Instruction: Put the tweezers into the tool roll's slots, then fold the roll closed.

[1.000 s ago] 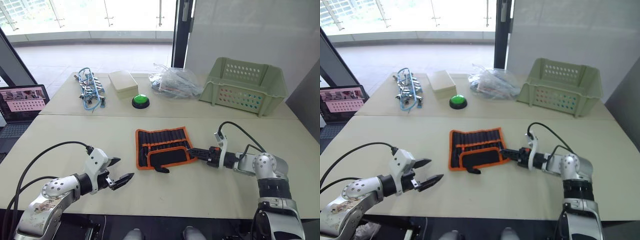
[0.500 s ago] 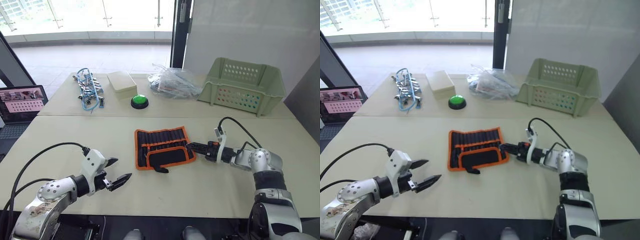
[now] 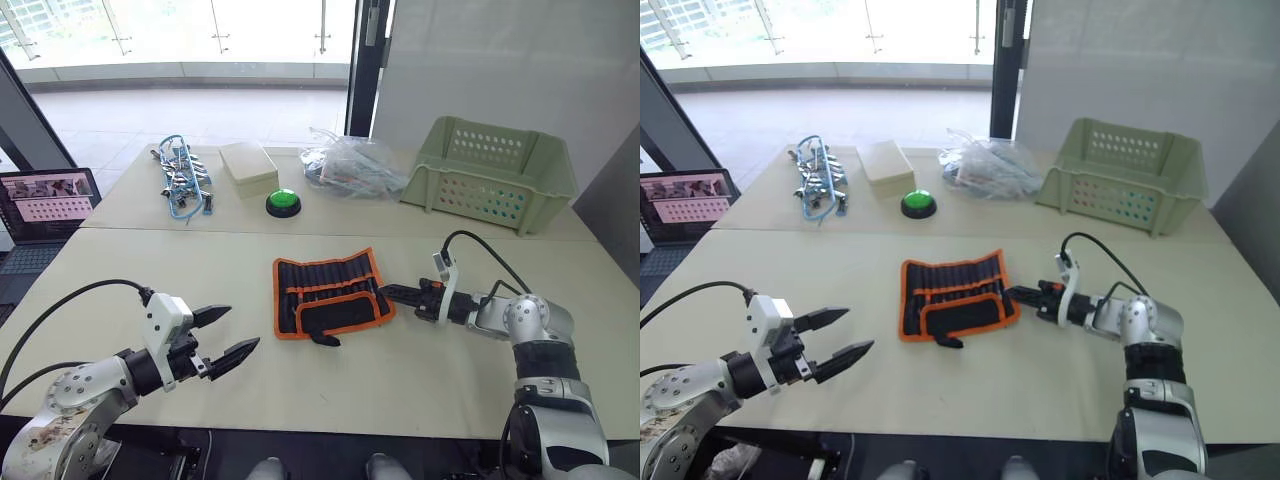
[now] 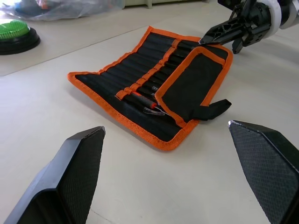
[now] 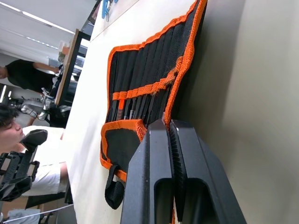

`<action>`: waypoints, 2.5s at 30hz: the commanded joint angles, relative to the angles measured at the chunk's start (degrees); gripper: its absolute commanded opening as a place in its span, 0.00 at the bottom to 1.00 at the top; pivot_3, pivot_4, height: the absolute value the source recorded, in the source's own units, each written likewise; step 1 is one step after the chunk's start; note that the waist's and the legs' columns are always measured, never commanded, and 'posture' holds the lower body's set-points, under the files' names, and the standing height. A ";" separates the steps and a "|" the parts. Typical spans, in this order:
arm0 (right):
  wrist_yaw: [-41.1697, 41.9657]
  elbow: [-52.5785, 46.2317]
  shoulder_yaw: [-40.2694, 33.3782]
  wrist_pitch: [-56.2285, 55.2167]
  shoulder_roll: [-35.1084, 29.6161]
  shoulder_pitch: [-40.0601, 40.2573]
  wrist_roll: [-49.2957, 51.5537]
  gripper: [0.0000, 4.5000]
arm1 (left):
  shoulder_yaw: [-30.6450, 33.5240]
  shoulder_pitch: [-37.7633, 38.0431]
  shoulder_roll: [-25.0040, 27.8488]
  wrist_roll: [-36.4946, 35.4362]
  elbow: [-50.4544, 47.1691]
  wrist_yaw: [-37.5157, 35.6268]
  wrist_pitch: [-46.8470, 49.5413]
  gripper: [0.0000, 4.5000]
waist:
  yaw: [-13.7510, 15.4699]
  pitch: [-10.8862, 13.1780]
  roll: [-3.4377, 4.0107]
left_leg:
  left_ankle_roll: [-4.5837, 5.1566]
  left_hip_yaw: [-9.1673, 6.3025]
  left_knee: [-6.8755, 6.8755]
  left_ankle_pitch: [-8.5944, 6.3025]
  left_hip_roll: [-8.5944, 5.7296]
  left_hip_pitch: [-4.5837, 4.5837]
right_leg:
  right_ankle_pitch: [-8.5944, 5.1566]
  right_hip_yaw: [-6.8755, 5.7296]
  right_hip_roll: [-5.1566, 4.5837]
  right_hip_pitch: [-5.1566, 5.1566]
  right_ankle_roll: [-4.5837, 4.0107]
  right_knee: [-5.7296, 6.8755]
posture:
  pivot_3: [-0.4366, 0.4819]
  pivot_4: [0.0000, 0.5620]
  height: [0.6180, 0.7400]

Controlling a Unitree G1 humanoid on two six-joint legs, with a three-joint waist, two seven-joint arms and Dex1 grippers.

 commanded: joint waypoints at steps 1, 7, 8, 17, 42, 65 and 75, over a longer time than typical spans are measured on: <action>-1.60 -3.05 -2.19 2.48 -0.37 -1.69 2.04 0.01 | 0.70 0.43 0.09 -0.66 -2.00 -0.69 -1.74 1.00 | -0.01 0.01 0.02 | 0.00 0.00 0.00 0.00 0.00 -0.02 | 0.00 0.00 0.00 -0.02 0.00 0.00 | 0.48 0.27 1.00; -3.45 -8.96 -0.22 4.21 0.99 -2.71 2.95 0.01 | -1.05 0.44 0.46 0.49 -2.19 -0.32 -1.63 1.00 | -0.51 0.12 0.19 | 0.00 0.00 -0.02 0.00 0.01 -0.20 | 0.00 0.00 0.00 -0.25 -0.01 0.05 | 0.48 0.27 1.00; -3.87 -9.92 0.49 3.93 1.39 -2.66 2.64 0.01 | -1.25 0.33 0.46 0.56 -2.17 -0.25 -1.60 1.00 | -0.59 0.12 0.19 | 0.00 0.00 -0.02 0.00 0.01 -0.21 | 0.00 0.00 0.00 -0.27 -0.01 0.07 | 0.48 0.27 1.00; -6.85 -14.97 3.96 3.58 4.24 -2.78 1.76 0.01 | -1.88 0.07 0.71 0.53 -2.88 0.34 -1.23 1.00 | -0.87 0.12 0.19 | 0.00 0.00 -0.02 0.00 0.02 -0.51 | 0.01 0.01 0.01 -0.69 -0.02 0.24 | 0.48 0.27 1.00; -10.97 -11.37 11.40 -1.02 14.24 -1.23 -3.59 0.20 | -2.73 0.19 0.78 0.94 -3.43 1.90 -0.96 1.00 | -0.99 0.11 0.18 | -0.02 0.00 0.01 0.01 0.03 -0.64 | 0.03 0.01 0.02 -0.90 -0.06 0.38 | 0.48 0.27 1.00; 19.72 -12.03 27.06 -50.82 0.12 2.96 -22.73 0.41 | -3.56 -1.94 0.11 -0.33 0.09 2.82 1.41 1.00 | -1.34 0.12 0.19 | -0.03 0.12 0.02 0.02 0.12 -0.62 | 0.03 0.00 0.05 -0.95 -0.05 0.39 | 0.48 0.27 1.00; 18.12 0.13 31.94 -61.85 3.60 4.09 -32.92 0.01 | 0.33 -4.11 -5.51 -13.40 3.95 12.72 17.30 1.00 | -0.98 0.11 0.19 | -0.04 0.12 0.05 0.03 0.11 -0.57 | 0.05 0.03 0.04 -0.92 -0.08 0.45 | 0.48 0.27 1.00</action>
